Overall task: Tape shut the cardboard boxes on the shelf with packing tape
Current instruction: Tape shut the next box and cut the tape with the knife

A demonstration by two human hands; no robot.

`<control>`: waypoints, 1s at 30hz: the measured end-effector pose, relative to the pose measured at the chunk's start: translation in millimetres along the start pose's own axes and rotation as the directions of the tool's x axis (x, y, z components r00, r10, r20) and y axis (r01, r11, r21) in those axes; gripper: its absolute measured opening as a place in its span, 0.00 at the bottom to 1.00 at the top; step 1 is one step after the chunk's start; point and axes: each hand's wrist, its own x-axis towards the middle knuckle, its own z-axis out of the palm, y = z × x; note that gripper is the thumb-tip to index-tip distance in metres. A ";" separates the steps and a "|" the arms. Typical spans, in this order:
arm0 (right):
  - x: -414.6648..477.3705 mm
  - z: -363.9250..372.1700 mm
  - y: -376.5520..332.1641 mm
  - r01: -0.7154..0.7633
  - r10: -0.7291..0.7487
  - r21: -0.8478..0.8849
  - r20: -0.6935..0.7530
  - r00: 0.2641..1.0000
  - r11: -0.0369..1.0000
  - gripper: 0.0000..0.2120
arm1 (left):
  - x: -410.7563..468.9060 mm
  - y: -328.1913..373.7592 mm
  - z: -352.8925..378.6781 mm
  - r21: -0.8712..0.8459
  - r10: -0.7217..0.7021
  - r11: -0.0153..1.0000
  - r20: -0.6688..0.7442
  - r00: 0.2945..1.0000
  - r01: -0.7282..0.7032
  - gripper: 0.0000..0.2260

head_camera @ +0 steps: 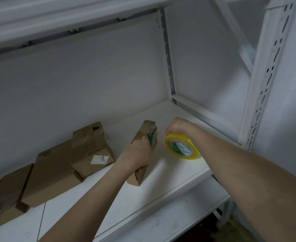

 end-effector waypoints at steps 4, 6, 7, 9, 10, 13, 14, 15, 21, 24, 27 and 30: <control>-3.2 -0.3 0.9 -0.004 0.005 0.027 -0.035 0.999 1.000 0.22 | 4.6 -2.0 0.3 0.012 0.010 1.000 0.015 1.000 -0.010 0.15; -2.9 0.4 1.1 0.001 0.000 0.024 -0.045 0.999 1.000 0.22 | 6.5 -2.3 -0.2 0.037 0.015 0.999 0.018 1.000 -0.016 0.16; -3.1 0.6 1.2 0.005 -0.005 0.019 -0.047 0.999 1.000 0.23 | 7.4 -2.9 -0.1 0.046 0.018 0.999 0.015 1.000 -0.019 0.15; -3.3 0.7 1.2 0.009 -0.009 0.007 -0.051 0.999 1.000 0.23 | 9.2 -2.6 0.9 0.068 0.030 0.997 0.003 1.000 -0.030 0.15; -3.7 0.7 1.4 0.008 -0.008 -0.001 -0.052 0.999 1.000 0.22 | 10.3 -2.4 1.3 0.076 0.037 0.996 0.000 0.999 -0.037 0.15; -4.6 0.2 3.1 0.007 -0.008 -0.017 -0.053 0.999 1.000 0.19 | 13.4 -2.1 2.5 0.078 0.040 0.996 0.010 0.999 -0.041 0.16; -4.5 0.4 3.2 0.006 -0.007 -0.020 -0.053 0.999 1.000 0.19 | 13.9 -1.8 2.0 0.082 0.044 0.996 0.012 0.999 -0.045 0.16; -3.8 0.6 3.8 0.008 -0.009 -0.022 -0.056 0.998 1.000 0.19 | 15.7 -1.4 1.5 0.089 0.044 0.995 0.011 0.999 -0.045 0.15; -0.7 0.8 9.3 -0.001 0.001 -0.004 -0.074 0.997 1.000 0.21 | 22.5 -21.1 18.5 0.003 -0.072 0.997 0.139 0.988 0.073 0.07; 2.6 -0.6 12.3 -0.006 0.007 0.018 -0.080 0.997 1.000 0.23 | 17.0 -33.4 34.1 -0.136 -0.116 0.981 0.165 0.979 0.139 0.08; 6.2 0.9 9.6 0.012 -0.012 0.001 -0.069 0.998 1.000 0.22 | 19.8 -28.7 35.2 -0.141 -0.035 0.989 0.121 0.992 0.052 0.14; 3.9 1.5 9.1 0.012 -0.011 0.011 -0.063 0.998 1.000 0.21 | 29.3 -27.0 40.8 -0.119 -0.001 0.993 0.083 0.997 0.011 0.20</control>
